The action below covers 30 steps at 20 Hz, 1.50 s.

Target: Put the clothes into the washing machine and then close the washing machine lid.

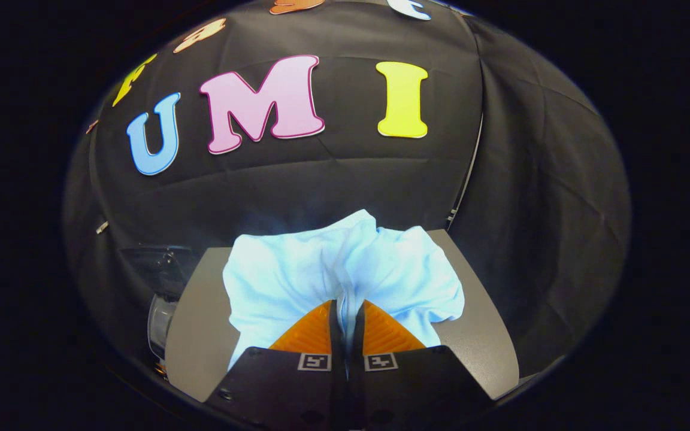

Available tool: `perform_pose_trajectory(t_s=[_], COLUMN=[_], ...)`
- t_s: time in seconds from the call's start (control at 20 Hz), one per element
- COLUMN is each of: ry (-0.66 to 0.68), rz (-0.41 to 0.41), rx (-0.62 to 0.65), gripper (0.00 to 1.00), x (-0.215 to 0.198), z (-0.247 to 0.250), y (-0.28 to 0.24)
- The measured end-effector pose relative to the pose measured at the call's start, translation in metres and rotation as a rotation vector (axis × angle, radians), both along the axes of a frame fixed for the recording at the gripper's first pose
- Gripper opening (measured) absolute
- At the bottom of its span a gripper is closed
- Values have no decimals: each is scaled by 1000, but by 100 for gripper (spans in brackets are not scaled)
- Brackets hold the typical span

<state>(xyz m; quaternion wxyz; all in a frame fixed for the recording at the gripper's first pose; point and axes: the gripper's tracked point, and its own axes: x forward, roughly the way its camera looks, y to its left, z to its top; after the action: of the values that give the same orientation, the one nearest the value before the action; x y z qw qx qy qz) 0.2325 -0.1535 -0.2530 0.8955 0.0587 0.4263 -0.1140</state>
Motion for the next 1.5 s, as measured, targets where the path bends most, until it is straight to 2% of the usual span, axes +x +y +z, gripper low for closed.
perform_pose_trajectory(t_s=[0.25,0.5,0.85,1.2,1.5], ry=[-109,-247,-395,-458,-443], rz=[14,52,169,333,496], rx=[28,-6,4,95,222], gripper=[5,5,5,5,5], x=[-2,2,9,26,39], z=[65,142,223,245,217], y=[15,37,112,226,331])
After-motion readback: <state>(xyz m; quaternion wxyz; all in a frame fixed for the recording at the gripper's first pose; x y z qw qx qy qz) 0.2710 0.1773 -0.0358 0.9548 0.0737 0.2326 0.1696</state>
